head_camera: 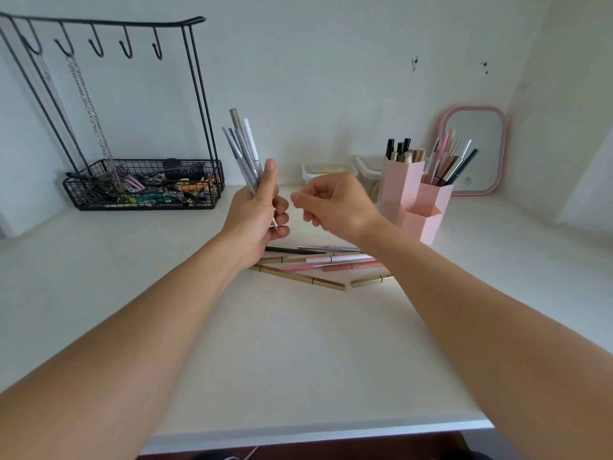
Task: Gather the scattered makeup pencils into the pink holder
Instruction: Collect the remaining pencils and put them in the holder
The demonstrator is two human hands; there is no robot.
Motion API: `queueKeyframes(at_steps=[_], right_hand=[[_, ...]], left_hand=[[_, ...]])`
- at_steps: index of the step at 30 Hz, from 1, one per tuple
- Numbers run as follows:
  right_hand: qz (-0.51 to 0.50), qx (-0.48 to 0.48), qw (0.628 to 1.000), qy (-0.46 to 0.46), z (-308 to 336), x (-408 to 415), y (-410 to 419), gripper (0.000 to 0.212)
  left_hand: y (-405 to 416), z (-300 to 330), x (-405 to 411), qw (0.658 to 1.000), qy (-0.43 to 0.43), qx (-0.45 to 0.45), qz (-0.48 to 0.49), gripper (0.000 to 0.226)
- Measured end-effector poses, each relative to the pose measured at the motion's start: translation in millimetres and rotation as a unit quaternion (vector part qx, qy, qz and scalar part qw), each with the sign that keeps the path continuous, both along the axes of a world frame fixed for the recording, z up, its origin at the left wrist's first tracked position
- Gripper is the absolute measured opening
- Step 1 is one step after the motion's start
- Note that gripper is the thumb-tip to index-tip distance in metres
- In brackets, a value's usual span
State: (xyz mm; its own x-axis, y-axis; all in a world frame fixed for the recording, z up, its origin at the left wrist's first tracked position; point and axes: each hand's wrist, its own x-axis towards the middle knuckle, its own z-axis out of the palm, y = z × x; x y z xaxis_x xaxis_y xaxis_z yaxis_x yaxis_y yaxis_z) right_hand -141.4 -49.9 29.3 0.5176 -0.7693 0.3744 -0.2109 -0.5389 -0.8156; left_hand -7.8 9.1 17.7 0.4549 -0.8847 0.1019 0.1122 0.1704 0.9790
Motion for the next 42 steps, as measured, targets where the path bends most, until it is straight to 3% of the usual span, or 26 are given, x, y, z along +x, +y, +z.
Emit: queueKeyframes(at_steps=[3, 6, 9, 22, 36, 40, 42], right_hand=[[0.011, -0.026, 0.990, 0.140, 10, -15, -14, 0.019], [0.040, -0.040, 0.956, 0.289, 7, -22, -20, 0.019], [0.048, -0.073, 0.939, 0.333, 0, -19, -22, 0.017], [0.068, -0.092, 0.929, 0.351, -4, -17, -22, 0.012], [0.033, -0.088, 0.908, 0.409, 10, -41, -29, 0.009], [-0.013, -0.100, 0.930, 0.352, 13, -40, -31, 0.011], [-0.031, -0.067, 0.968, 0.241, 15, -37, -31, 0.010]], left_hand=[[1, -1, 5, 1.000, -0.004, 0.012, -0.005, 0.045], [0, -1, 7, 1.000, -0.010, 0.025, -0.009, 0.049], [-1, 0, 7, 1.000, 0.002, 0.025, -0.018, 0.054], [-1, 2, 11, 0.998, 0.041, 0.042, -0.029, 0.058], [-2, -5, 11, 0.995, -0.031, 0.088, -0.020, 0.041], [0, -4, 10, 0.995, -0.045, 0.080, -0.048, 0.050], [1, -4, 9, 0.993, -0.047, 0.080, -0.066, 0.049]])
